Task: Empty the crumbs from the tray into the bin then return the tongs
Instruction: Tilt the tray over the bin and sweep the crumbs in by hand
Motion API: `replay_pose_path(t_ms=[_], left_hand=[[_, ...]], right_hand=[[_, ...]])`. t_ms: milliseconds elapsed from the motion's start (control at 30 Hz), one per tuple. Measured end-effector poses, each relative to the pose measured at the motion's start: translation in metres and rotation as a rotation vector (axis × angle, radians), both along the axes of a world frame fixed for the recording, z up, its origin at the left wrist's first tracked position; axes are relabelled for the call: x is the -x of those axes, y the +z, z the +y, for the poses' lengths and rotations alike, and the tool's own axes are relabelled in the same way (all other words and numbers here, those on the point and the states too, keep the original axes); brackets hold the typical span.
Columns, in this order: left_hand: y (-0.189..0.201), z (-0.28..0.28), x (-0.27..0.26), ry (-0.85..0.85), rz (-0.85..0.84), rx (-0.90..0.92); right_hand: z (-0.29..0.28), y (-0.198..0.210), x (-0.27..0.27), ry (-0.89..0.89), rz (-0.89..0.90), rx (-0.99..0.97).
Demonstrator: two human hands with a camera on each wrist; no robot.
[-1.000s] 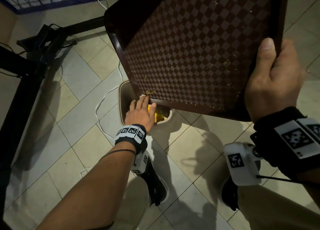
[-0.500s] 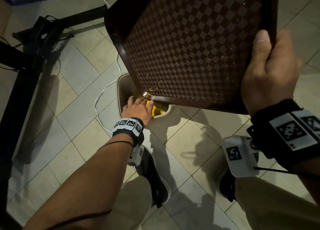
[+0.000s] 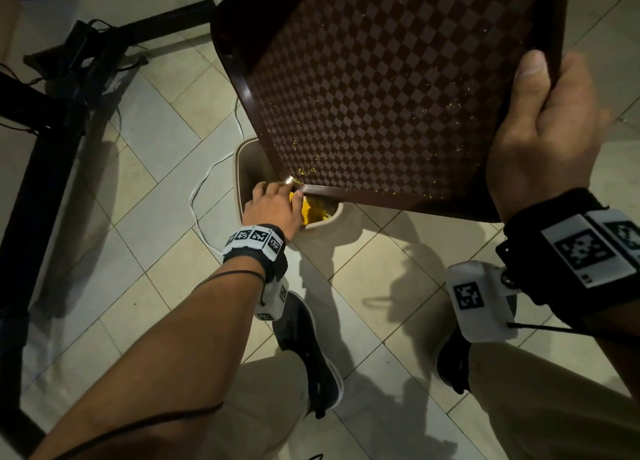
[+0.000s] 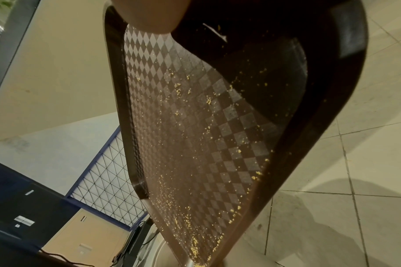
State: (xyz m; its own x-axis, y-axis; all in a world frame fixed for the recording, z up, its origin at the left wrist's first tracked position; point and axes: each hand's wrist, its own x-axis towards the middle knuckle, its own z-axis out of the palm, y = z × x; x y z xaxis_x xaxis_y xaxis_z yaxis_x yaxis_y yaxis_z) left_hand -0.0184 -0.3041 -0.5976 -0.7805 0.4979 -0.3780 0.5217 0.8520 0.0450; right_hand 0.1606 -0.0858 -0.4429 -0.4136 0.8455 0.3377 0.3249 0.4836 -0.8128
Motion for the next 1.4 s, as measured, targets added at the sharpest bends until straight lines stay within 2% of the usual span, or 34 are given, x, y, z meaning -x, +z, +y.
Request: replay_pose_path(t_ms=[200, 333, 567, 700, 800, 867, 967, 1067, 1133, 1267, 1400], left_hand=[[0.004, 0.01, -0.006, 0.115, 0.045, -0.311], [0.005, 0.021, -0.014, 0.204, 0.016, -0.399], [-0.006, 0.013, -0.026, 0.11, -0.179, -0.212], [-0.001, 0.006, -0.016, 0.049, -0.14, -0.073], [0.007, 0.004, -0.01, 0.092, -0.064, -0.053], [0.014, 0.01, -0.014, 0.128, 0.004, -0.14], [0.032, 0.031, -0.038, 0.138, 0.079, -0.367], [0.048, 0.057, -0.083, -0.003, 0.038, -0.58], [0.054, 0.069, -0.117, -0.128, -0.032, -0.64], [0.046, 0.069, -0.154, -0.296, -0.161, -0.579], [0.022, 0.049, -0.132, -0.205, -0.141, -0.357]], right_hand=[[0.0, 0.0, -0.002, -0.001, 0.005, 0.031], [-0.001, 0.001, -0.001, 0.001, 0.016, 0.031], [0.003, -0.002, -0.001, -0.04, 0.022, 0.054], [0.002, -0.004, -0.002, -0.039, 0.003, 0.038], [0.001, -0.004, -0.001, -0.045, -0.027, 0.041], [0.0, -0.004, -0.001, -0.06, -0.041, 0.046], [-0.002, -0.004, 0.0, -0.049, -0.019, 0.044], [-0.002, -0.002, 0.001, -0.057, -0.021, 0.043], [-0.001, -0.004, 0.0, -0.077, -0.03, 0.053], [0.002, -0.005, -0.003, -0.092, -0.052, 0.078], [0.009, -0.004, -0.007, -0.088, -0.076, 0.098]])
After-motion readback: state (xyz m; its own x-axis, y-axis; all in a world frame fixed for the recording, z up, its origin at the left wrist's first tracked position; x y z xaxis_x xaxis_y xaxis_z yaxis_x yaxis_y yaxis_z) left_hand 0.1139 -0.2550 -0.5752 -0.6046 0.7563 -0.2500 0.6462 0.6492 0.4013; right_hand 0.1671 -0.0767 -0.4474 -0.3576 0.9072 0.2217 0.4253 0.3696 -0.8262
